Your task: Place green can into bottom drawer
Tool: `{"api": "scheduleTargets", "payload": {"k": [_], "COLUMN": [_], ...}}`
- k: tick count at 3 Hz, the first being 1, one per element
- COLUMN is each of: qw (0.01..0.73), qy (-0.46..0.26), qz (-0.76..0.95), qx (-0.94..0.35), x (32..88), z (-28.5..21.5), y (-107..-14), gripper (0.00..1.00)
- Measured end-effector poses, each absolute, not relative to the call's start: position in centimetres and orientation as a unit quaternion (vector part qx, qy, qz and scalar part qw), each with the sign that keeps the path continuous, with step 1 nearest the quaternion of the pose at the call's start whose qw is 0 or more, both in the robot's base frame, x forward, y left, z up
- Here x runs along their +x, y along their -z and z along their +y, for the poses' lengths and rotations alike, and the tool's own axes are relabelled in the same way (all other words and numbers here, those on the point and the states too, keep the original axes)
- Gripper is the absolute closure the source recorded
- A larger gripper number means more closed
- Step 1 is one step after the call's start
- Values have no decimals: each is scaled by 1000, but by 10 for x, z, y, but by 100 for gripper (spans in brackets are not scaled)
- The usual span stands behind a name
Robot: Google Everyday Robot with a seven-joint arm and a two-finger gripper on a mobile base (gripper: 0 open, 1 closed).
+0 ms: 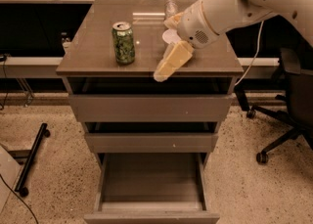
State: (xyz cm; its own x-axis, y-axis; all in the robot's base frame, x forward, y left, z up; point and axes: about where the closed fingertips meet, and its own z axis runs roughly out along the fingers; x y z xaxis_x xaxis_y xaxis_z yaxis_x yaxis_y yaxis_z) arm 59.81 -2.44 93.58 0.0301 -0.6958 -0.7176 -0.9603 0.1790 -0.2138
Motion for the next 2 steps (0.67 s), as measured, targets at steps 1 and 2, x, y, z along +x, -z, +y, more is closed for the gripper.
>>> {"api": "scheduleTargets", "payload": {"k": [1,2], "qw": [393,404], "qy": [-198,-212], "qz": [669,663], "qx": [-599,-594], "x": [626,650], "z": [-8,9], "y": [-933,-932], "gripper": [0,0]}}
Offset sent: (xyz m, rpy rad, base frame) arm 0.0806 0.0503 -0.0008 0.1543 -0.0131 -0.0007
